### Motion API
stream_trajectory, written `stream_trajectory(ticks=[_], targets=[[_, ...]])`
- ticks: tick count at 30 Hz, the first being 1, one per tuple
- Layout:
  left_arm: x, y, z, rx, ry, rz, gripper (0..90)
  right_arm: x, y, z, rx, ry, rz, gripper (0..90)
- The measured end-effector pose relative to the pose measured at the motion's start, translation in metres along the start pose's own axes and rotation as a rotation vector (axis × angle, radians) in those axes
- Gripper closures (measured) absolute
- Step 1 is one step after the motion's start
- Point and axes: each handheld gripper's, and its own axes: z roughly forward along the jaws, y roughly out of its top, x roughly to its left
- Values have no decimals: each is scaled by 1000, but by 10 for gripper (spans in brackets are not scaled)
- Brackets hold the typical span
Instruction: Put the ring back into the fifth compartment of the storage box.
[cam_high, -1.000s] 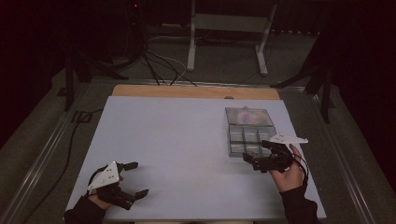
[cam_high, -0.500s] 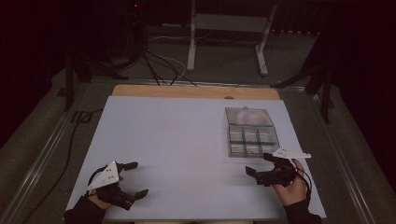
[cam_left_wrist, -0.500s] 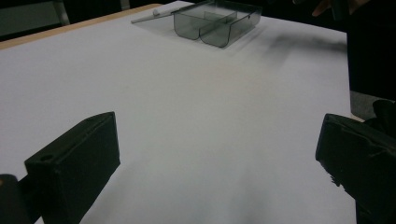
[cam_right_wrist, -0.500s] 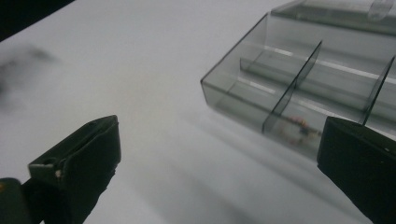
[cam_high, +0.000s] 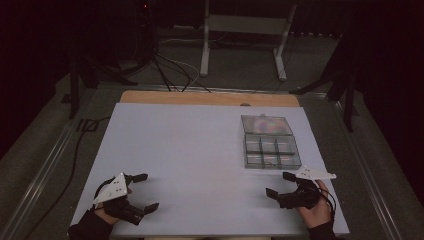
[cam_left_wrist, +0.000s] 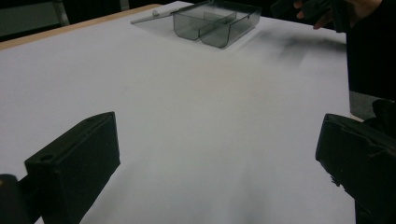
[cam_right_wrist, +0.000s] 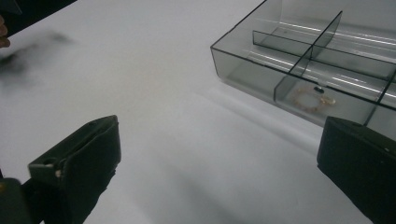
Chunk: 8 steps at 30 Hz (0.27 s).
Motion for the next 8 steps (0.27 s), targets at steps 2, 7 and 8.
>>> stream_trajectory(ticks=[2, 7, 8], targets=[[0, 0, 0, 3, -1, -1, 11, -1, -1, 0, 3, -3, 1, 0], [0, 0, 1, 2, -1, 2, 11, -1, 0, 0, -2, -12, -5, 0], [0, 0, 1, 4, -1, 3, 11, -1, 0, 0, -2, -12, -5, 0]])
